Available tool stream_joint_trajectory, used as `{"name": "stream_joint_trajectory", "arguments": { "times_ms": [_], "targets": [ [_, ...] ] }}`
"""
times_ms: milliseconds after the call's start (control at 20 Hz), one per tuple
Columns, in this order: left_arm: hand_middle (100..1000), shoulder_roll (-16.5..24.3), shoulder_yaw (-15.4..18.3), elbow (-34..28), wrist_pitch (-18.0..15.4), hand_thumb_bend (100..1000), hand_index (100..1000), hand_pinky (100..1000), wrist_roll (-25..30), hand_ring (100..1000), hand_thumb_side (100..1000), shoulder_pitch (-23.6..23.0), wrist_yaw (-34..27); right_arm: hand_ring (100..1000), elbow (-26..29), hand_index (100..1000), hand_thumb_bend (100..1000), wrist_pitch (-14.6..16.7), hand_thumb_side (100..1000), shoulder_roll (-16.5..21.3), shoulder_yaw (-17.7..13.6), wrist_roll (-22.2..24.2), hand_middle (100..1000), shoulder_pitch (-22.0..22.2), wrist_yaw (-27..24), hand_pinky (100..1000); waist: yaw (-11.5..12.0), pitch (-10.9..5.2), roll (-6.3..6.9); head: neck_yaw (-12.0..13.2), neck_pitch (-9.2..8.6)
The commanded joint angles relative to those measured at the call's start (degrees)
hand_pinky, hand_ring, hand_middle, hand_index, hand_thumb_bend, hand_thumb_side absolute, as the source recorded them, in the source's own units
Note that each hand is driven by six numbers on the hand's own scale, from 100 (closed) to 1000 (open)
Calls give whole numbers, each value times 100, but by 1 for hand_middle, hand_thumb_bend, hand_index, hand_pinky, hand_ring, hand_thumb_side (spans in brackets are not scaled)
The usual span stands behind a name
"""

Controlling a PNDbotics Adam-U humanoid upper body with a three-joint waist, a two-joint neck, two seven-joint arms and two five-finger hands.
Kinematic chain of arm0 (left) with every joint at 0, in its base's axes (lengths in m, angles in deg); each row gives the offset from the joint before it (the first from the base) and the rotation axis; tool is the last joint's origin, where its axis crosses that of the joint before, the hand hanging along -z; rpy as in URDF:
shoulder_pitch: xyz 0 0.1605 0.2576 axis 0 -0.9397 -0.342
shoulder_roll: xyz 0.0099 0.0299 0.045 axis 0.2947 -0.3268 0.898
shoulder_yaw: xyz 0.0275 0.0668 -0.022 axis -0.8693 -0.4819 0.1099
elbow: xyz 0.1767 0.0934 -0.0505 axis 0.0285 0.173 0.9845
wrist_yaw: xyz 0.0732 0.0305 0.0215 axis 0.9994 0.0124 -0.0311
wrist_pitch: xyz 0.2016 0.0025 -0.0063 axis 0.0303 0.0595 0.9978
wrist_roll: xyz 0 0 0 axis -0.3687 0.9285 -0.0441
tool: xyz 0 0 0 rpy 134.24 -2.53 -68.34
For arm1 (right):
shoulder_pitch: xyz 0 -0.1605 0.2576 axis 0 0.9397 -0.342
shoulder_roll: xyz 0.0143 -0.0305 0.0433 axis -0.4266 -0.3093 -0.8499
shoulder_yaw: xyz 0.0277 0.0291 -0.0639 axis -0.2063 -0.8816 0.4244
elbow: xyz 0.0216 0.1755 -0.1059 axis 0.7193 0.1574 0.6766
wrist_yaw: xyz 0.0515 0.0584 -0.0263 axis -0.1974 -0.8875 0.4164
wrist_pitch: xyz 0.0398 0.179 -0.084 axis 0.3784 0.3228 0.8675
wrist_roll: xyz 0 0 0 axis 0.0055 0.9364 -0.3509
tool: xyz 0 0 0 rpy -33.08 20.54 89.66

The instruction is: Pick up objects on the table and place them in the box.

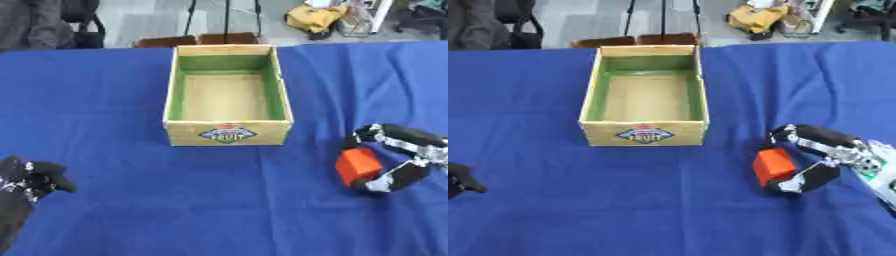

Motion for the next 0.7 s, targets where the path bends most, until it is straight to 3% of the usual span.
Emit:
{"name": "stream_joint_trajectory", "arguments": {
  "times_ms": [50, 300, 550, 700],
  "targets": [
    [493, 92, 18, -50, 3, 241, 682, 645, 0, 571, 1000, 28, 24, 744, 122, 502, 313, -56, 100, 126, -117, -266, 517, -97, 89, 774, -10, -73, -14, 12, 0],
    [493, 90, 21, -48, 4, 241, 682, 645, -3, 571, 1000, 27, 32, 715, 184, 424, 209, -195, 100, 149, -143, -779, 448, -92, 145, 751, -13, -70, -20, 15, -26],
    [493, 89, 22, -45, 1, 241, 682, 645, -3, 571, 1000, 28, 36, 711, 188, 420, 201, -213, 100, 163, -92, -1232, 440, -62, 316, 748, -8, -69, -21, 4, -55],
    [493, 90, 30, -40, 2, 242, 681, 645, -8, 571, 1000, 23, 38, 652, 309, 361, 153, -150, 100, 222, -151, -1431, 299, -87, 315, 714, -26, -71, -28, 18, -83]
  ]
}}
